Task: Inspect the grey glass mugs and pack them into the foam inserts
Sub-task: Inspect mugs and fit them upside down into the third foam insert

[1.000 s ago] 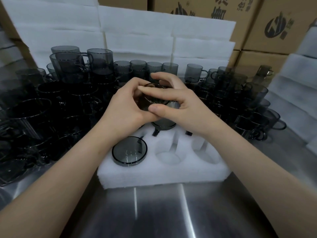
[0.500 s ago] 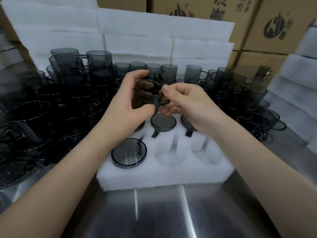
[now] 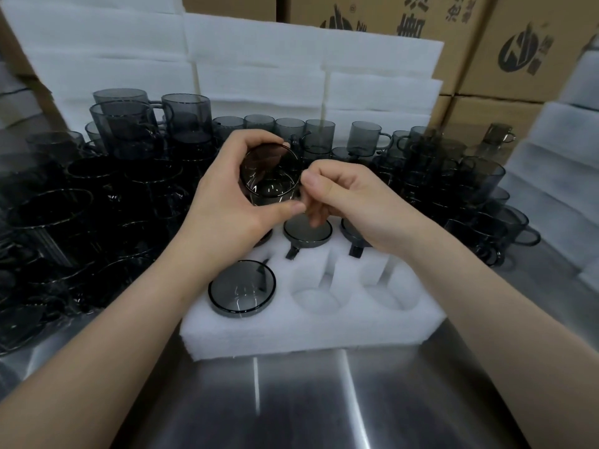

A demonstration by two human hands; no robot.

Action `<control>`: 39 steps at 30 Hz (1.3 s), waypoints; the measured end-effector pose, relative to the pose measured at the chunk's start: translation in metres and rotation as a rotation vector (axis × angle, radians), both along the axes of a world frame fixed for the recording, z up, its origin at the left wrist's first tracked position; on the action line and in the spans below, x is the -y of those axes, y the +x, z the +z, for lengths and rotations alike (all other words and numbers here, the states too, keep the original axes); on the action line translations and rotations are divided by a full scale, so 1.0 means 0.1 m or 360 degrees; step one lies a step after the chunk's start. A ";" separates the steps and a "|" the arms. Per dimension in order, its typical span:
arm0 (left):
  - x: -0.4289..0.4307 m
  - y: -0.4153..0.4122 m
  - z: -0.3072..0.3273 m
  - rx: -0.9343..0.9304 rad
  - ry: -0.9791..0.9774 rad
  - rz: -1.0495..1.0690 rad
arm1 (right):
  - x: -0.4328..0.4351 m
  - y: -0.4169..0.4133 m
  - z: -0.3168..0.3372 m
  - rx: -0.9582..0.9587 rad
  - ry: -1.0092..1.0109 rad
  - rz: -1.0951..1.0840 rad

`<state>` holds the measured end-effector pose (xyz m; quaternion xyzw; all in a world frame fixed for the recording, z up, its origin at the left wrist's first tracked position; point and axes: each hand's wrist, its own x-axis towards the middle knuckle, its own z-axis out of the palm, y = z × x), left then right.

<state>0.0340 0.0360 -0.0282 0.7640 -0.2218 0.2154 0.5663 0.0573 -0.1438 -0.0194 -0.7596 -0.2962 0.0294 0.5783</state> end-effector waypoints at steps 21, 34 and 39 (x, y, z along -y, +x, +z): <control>-0.03 -0.07 0.00 -0.0065 -0.0362 -0.0346 | 0.08 -0.04 0.08 -0.0366 0.0490 0.0572; 0.00 -0.05 0.00 -0.0066 0.0005 -0.0317 | 0.03 -0.05 0.12 -0.0200 0.0228 0.0173; 0.00 -0.05 0.00 0.0060 0.0210 -0.0071 | 0.02 -0.05 0.09 -0.0044 0.0114 -0.0114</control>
